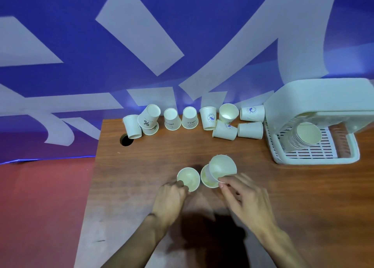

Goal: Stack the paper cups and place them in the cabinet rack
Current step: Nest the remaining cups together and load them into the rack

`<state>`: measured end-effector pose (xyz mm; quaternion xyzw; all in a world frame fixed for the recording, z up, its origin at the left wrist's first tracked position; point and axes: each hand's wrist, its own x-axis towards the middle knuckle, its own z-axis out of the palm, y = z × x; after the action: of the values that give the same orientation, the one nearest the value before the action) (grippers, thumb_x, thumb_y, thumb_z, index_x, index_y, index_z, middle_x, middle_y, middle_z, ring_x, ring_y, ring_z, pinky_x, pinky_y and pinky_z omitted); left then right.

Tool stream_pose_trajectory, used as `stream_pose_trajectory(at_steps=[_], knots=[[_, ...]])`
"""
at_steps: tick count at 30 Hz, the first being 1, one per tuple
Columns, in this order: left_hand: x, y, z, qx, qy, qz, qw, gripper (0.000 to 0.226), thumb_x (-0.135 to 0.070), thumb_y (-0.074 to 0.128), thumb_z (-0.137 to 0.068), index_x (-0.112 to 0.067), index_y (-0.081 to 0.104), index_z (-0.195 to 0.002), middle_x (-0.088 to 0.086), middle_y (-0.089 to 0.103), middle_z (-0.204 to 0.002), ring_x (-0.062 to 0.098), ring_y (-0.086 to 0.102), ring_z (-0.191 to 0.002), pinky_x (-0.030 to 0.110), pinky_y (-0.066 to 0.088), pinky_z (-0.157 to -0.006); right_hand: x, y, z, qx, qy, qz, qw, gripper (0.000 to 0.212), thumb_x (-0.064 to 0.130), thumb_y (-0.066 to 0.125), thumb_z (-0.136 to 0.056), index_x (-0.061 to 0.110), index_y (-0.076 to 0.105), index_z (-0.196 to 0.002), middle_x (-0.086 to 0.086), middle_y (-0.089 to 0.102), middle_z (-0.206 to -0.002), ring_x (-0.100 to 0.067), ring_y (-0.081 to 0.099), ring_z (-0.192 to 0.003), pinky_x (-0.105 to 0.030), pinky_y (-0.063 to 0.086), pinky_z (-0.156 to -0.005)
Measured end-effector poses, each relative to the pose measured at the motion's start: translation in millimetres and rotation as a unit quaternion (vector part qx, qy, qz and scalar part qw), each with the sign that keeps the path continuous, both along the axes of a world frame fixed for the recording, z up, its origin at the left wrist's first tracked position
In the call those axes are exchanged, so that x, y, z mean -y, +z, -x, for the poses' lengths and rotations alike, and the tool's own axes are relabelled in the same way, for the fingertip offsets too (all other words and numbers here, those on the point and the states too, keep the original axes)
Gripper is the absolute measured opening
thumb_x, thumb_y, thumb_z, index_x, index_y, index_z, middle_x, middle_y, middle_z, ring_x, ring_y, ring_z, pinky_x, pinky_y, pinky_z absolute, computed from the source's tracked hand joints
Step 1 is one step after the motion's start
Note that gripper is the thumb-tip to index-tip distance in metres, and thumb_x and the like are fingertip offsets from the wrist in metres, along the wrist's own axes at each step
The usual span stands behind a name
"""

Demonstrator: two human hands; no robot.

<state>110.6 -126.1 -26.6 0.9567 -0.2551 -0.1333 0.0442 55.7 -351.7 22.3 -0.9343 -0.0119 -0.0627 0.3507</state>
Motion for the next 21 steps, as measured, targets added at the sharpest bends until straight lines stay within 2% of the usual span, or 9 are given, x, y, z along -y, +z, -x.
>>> stream_pose_trajectory(at_steps=[5, 9, 11, 14, 16, 21], knots=[[-10, -4, -5, 0.005, 0.012, -0.002, 1.0, 0.029, -0.03, 0.088, -0.061, -0.018, 0.062, -0.054, -0.003, 0.056, -0.054, 0.022, 0.057, -0.053, 0.027, 0.039, -0.04, -4, -8, -4, -0.006, 0.029, 0.044, 0.999, 0.009, 0.031, 0.063, -0.093, 0.032, 0.069, -0.098, 0.021, 0.067, -0.096, -0.004, 0.062, -0.09, -0.024, 0.049, -0.063], [-4, -1, -9, -0.003, 0.018, -0.009, 1.0, 0.033, -0.032, 0.092, -0.05, -0.017, 0.063, -0.05, -0.003, 0.053, -0.049, 0.02, 0.056, -0.049, 0.023, 0.036, -0.038, -4, -49, -6, -0.095, 0.057, 0.091, 0.99, 0.014, 0.035, 0.066, -0.09, 0.037, 0.072, -0.102, 0.024, 0.068, -0.099, -0.006, 0.063, -0.092, -0.02, 0.043, -0.061], [-3, -2, -12, -0.006, 0.034, -0.013, 0.999, 0.03, -0.033, 0.091, -0.053, -0.017, 0.065, -0.052, -0.002, 0.054, -0.05, 0.02, 0.058, -0.05, 0.022, 0.036, -0.039, -5, -66, -6, -0.128, 0.05, 0.09, 0.986, 0.017, 0.036, 0.067, -0.09, 0.042, 0.07, -0.106, 0.028, 0.067, -0.104, -0.006, 0.065, -0.094, -0.021, 0.044, -0.061], [-1, -1, -13, -0.017, 0.049, 0.004, 0.999, 0.02, -0.034, 0.073, -0.079, -0.014, 0.074, -0.075, 0.003, 0.066, -0.071, 0.025, 0.064, -0.075, 0.029, 0.045, -0.056, -11, -73, -9, -0.14, 0.022, 0.066, 0.988, 0.021, 0.037, 0.07, -0.089, 0.044, 0.069, -0.108, 0.03, 0.066, -0.107, -0.005, 0.066, -0.094, -0.022, 0.048, -0.061], [0, -2, -13, -0.022, 0.055, -0.001, 0.998, 0.024, -0.033, 0.062, -0.09, -0.013, 0.074, -0.09, 0.006, 0.068, -0.087, 0.027, 0.062, -0.091, 0.034, 0.046, -0.068, -14, -71, -12, -0.149, 0.009, 0.061, 0.987, 0.022, 0.038, 0.071, -0.089, 0.046, 0.068, -0.109, 0.032, 0.065, -0.11, -0.004, 0.066, -0.095, -0.023, 0.05, -0.061], [-2, 0, -13, -0.025, 0.06, 0.016, 0.998, 0.024, -0.032, 0.059, -0.091, -0.014, 0.074, -0.09, 0.004, 0.068, -0.088, 0.024, 0.062, -0.094, 0.031, 0.045, -0.068, -16, -67, -17, -0.172, 0.007, 0.057, 0.983, 0.022, 0.041, 0.067, -0.09, 0.049, 0.066, -0.111, 0.035, 0.062, -0.114, -0.001, 0.064, -0.095, -0.027, 0.052, -0.064]])
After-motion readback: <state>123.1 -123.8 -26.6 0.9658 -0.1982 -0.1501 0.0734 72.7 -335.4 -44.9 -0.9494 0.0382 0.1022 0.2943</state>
